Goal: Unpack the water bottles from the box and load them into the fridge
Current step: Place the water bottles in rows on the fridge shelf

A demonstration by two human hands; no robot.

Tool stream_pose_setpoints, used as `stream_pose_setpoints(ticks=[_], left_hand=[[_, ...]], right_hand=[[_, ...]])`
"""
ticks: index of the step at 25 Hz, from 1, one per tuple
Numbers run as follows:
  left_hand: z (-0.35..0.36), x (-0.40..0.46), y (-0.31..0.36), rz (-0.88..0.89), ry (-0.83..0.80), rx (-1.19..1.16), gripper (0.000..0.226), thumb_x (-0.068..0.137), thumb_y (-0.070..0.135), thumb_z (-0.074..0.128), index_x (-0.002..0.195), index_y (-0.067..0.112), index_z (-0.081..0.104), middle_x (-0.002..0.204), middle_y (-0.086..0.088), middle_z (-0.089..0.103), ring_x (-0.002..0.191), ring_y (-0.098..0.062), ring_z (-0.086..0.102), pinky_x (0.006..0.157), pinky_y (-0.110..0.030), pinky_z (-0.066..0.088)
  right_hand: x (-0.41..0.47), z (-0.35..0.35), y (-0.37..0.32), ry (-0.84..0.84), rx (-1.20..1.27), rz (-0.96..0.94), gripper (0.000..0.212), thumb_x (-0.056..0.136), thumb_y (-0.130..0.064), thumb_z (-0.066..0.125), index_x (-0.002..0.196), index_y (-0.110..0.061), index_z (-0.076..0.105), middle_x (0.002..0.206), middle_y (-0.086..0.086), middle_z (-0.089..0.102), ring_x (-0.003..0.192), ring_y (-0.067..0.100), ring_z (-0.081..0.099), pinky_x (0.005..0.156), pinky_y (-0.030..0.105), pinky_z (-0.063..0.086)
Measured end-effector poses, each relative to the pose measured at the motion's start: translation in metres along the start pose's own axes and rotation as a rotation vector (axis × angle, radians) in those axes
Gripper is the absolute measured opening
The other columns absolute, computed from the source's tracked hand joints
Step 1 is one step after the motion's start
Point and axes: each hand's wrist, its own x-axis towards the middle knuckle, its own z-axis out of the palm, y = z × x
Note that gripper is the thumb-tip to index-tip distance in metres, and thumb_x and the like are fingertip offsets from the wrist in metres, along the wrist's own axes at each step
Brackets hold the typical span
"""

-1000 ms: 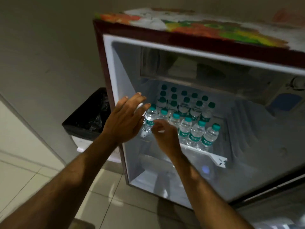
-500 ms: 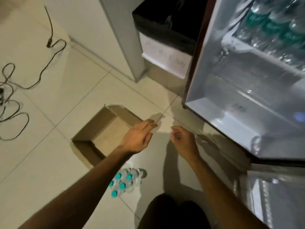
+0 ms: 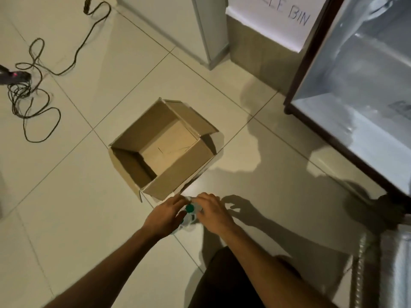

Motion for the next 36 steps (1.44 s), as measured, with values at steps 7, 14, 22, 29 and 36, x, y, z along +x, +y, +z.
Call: stream_pose_setpoints(ticks=[7,14,22,29,36], left_hand=[[0.037,-0.015,-0.011,-0.053,-0.112,0.051,0.038,0.093,0.03,0.068,0.129,0.021,0.061,0.129,0.003,0.062,0.108,-0.012,0.064,0.093,-0.024,0.053],[0.022,0.0,0.007,0.049,-0.129,0.119,0.031,0.092,0.023,0.069,0.119,0.01,0.068,0.118,-0.009,0.065,0.097,-0.017,0.065,0.082,-0.022,0.053],[-0.128,0.063,0.105,0.32,-0.111,0.089,0.039,0.099,0.034,0.051,0.134,0.018,0.057,0.128,0.0,0.053,0.106,-0.015,0.057,0.089,-0.022,0.047],[-0.309,0.12,0.248,0.602,0.128,0.117,0.039,0.096,0.032,0.061,0.133,0.021,0.061,0.128,0.002,0.054,0.103,-0.012,0.06,0.088,-0.024,0.052],[-0.451,0.149,0.346,0.884,0.446,0.187,0.037,0.098,0.029,0.049,0.128,0.011,0.063,0.12,-0.007,0.06,0.101,-0.025,0.064,0.084,-0.036,0.057]], right_hand=[[0.016,0.059,0.015,-0.061,-0.261,-0.1,0.059,0.088,-0.023,0.074,0.141,-0.027,0.048,0.145,0.0,0.046,0.127,0.02,0.043,0.103,0.045,0.049],[0.004,0.022,0.028,0.152,-0.235,-0.108,0.045,0.09,-0.019,0.07,0.131,-0.018,0.054,0.131,0.0,0.049,0.116,0.015,0.05,0.095,0.028,0.051],[-0.083,-0.191,0.007,0.618,0.387,0.138,0.03,0.083,-0.006,0.075,0.11,-0.019,0.071,0.109,-0.011,0.065,0.102,0.005,0.062,0.089,0.023,0.054],[-0.166,-0.377,-0.063,0.884,0.513,0.071,0.03,0.084,-0.001,0.072,0.108,-0.02,0.072,0.106,-0.017,0.066,0.1,-0.011,0.06,0.077,0.013,0.054],[-0.221,-0.47,-0.099,1.103,0.53,-0.106,0.04,0.091,0.006,0.059,0.11,-0.028,0.07,0.116,-0.002,0.067,0.105,-0.004,0.062,0.082,0.012,0.05]])
